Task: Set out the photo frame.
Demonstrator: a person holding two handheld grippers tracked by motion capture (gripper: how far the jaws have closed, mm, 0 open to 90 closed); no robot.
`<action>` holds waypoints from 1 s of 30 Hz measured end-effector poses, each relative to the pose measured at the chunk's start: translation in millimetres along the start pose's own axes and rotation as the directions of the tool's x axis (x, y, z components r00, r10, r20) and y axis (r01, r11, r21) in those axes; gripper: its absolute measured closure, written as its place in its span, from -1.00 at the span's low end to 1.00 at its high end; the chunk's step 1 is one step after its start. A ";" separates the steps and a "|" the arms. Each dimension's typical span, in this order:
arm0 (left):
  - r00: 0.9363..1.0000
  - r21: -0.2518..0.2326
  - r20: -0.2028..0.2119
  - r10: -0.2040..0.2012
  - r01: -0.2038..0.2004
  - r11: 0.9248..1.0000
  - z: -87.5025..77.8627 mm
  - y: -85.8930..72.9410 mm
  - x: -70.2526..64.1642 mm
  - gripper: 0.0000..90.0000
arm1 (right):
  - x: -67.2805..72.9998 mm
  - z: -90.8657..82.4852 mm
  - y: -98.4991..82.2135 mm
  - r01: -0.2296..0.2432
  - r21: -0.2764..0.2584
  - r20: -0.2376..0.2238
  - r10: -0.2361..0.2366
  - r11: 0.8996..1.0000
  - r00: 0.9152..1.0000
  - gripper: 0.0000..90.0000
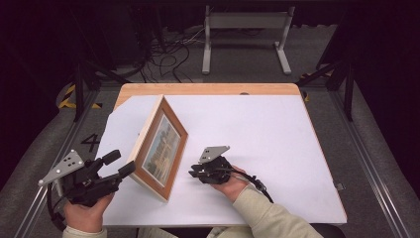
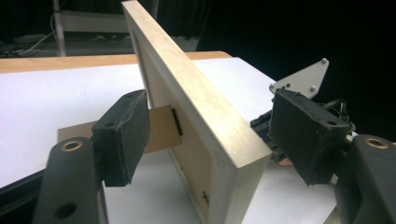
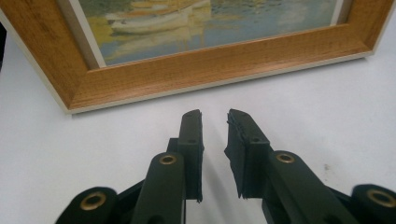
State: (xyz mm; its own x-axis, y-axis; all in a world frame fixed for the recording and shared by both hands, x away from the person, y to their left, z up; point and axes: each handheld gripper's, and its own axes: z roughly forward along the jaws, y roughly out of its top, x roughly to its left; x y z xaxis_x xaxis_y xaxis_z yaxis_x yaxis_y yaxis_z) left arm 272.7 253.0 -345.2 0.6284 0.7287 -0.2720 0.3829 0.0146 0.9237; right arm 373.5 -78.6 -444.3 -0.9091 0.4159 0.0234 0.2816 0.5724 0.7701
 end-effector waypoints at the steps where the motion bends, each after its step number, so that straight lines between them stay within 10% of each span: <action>1: 1.000 0.004 0.001 -0.001 0.001 1.000 1.9 -0.3 -1.7 -0.38 | -1.0 -0.7 -0.1 0.001 -0.003 0.004 -0.001 1.000 1.000 0.67; 30: 0.997 0.186 -0.081 0.004 0.011 0.982 44.8 -24.3 -6.2 -0.10 | -13.5 -11.2 -2.7 -0.041 -0.028 0.035 0.042 0.999 0.999 0.56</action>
State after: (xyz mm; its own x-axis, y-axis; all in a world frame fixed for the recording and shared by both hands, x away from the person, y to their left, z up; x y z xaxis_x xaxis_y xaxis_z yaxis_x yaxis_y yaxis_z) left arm 289.8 217.4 -378.1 0.5731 0.7817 -0.2459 0.5095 -0.1049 0.8540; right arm 381.6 -93.6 -439.5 -0.8853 0.4639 0.0329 0.3097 0.5354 0.7858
